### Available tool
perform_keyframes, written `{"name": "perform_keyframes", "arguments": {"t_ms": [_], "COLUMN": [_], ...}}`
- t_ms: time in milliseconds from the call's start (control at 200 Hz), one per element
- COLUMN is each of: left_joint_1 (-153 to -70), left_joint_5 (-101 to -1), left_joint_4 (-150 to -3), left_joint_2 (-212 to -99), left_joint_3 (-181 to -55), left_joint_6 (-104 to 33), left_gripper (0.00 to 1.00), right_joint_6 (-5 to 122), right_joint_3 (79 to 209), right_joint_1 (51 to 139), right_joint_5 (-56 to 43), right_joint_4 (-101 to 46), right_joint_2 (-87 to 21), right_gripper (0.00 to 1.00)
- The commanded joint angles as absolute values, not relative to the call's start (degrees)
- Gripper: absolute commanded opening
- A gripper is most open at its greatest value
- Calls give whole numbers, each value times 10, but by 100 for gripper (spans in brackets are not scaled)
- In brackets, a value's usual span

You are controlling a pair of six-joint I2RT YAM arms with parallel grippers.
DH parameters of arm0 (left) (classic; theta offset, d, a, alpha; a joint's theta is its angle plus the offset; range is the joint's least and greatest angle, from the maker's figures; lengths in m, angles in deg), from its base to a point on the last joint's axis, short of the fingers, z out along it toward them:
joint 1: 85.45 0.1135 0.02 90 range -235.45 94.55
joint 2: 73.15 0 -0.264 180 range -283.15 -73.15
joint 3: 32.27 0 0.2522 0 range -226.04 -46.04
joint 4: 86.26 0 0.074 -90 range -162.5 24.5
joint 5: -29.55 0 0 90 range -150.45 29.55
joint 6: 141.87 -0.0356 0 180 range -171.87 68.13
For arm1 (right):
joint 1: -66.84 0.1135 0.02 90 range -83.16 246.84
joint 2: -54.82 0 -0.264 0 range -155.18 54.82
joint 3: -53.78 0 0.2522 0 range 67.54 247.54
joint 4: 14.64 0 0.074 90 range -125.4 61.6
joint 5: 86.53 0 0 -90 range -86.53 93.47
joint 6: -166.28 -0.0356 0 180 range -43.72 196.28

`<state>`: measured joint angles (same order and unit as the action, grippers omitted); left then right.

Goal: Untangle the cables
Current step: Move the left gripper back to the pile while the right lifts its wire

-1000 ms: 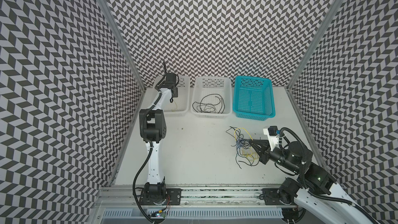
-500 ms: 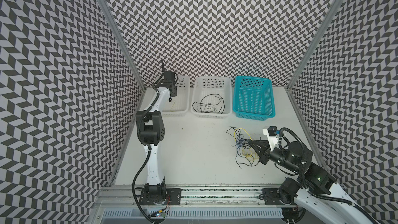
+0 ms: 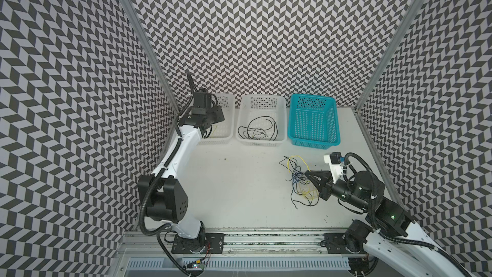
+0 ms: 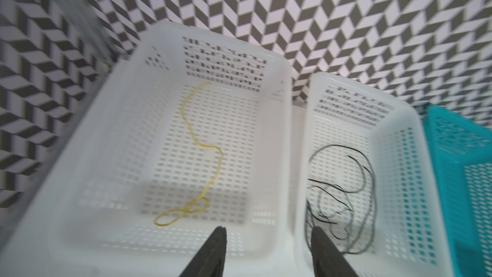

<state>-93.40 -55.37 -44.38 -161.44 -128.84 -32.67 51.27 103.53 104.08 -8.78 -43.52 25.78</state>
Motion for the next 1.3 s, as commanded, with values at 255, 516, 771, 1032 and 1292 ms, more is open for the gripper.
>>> {"name": "perform_keyframes", "arguments": {"t_ms": [255,516,771,1032,1292], "left_joint_1": [-1007,-1112,-1175,-1248,-1291], "left_joint_5": [-394,-340,-305,-304,-289], "left_joint_4": [-535,-669,-764,-880,-899], "left_joint_2": [-1395,-1274,-1223,-1234,-1249], "left_joint_3": [-1023,-891,-795,-727,-728], "left_joint_6": [-152,-88,-56,-31,-60], "left_gripper": [54,55,56,56,56], "right_joint_6": [318,281,254,271,274], "right_joint_3": [1115,1196,1197,1258,1275], "right_joint_1": [1040,1040,1040,1040,1040], "right_joint_5": [-139,-185,-137,-153,-157], "right_joint_4": [-304,-268,-199,-206,-188], "right_joint_2": [192,121,91,44,20], "right_gripper": [0,0,0,0,0]}}
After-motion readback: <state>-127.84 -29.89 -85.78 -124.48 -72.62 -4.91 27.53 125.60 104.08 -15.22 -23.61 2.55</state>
